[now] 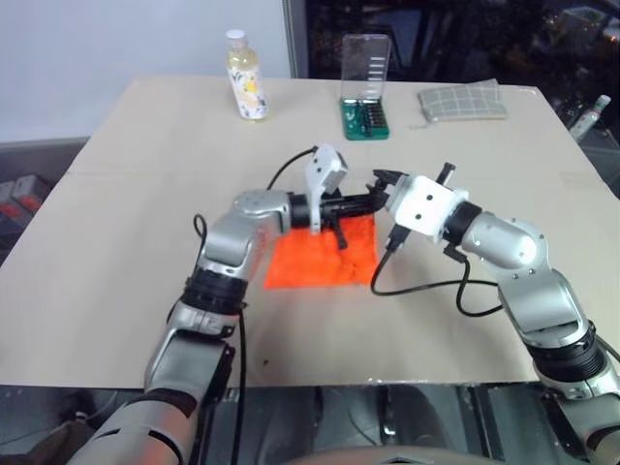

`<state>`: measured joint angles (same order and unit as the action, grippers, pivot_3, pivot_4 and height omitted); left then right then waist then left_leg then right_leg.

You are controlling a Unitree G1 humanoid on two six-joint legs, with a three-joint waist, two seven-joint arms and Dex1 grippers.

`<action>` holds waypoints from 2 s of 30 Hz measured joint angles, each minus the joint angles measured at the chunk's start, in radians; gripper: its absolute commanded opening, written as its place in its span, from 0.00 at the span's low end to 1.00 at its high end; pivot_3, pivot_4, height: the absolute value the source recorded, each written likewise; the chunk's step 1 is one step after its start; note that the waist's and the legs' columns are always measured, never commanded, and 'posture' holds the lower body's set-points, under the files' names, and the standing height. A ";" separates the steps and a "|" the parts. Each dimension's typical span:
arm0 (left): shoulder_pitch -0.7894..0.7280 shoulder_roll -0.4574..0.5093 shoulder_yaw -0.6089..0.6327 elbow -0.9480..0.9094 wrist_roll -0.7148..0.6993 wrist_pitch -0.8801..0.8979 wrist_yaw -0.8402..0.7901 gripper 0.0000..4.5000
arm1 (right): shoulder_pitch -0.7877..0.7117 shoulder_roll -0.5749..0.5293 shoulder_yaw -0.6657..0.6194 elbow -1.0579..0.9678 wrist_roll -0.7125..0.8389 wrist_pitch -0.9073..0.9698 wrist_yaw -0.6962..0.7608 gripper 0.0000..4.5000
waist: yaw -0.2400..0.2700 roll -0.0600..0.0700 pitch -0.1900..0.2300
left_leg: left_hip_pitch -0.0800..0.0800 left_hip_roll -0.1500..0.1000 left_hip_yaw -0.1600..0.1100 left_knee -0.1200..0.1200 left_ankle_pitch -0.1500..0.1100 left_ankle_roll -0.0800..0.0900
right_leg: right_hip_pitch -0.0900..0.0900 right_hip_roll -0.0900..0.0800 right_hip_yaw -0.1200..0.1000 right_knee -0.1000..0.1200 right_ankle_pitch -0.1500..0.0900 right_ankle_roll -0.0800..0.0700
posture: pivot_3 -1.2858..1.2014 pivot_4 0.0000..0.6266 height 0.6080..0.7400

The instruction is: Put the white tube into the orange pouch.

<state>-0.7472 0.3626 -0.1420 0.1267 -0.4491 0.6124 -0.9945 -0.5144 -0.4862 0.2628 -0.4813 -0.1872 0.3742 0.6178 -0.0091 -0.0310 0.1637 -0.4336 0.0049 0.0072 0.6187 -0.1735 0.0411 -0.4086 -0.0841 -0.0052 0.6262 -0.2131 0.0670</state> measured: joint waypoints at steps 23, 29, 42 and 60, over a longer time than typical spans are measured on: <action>-0.074 0.110 0.079 -0.138 -0.214 0.396 0.078 0.50 | 0.009 -0.088 0.007 0.111 -0.126 -0.249 0.000 0.05 | -0.003 0.000 0.000 | 0.001 -0.001 0.001 -0.001 0.000 0.000 | 0.000 0.000 0.001 0.000 0.000 0.000 | 0.52 0.24 1.00; -0.008 0.073 -0.058 -0.136 -0.087 0.219 0.055 0.50 | 0.012 -0.073 0.007 0.111 -0.126 -0.249 0.003 0.05 | 0.007 -0.001 0.000 | 0.000 -0.001 0.001 0.000 0.000 0.000 | 0.000 -0.001 0.001 0.000 -0.001 -0.002 | 0.52 0.24 1.00; -0.035 0.062 -0.060 -0.067 -0.009 0.054 0.014 0.06 | 0.013 -0.064 -0.006 0.108 -0.119 -0.209 0.007 0.05 | 0.002 -0.001 0.000 | 0.001 -0.001 0.002 0.000 0.000 0.000 | 0.000 0.000 0.001 0.000 0.000 -0.001 | 0.52 0.24 1.00; -0.081 -0.024 -0.116 0.064 0.150 -0.130 -0.010 0.41 | 0.016 -0.045 -0.035 0.108 -0.110 -0.178 0.006 0.05 | 0.012 -0.001 0.000 | 0.000 -0.002 0.002 0.000 0.000 0.000 | 0.000 0.000 0.001 0.000 0.000 0.000 | 0.52 0.24 1.00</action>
<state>-0.8287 0.3385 -0.2580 0.1903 -0.2996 0.4823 -1.0043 -0.4982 -0.5312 0.2280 -0.3738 -0.2973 0.1960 0.6236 0.0027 -0.0318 0.1642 -0.4334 0.0032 0.0093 0.6191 -0.1735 0.0411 -0.4086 -0.0842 -0.0040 0.6261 -0.2132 0.0668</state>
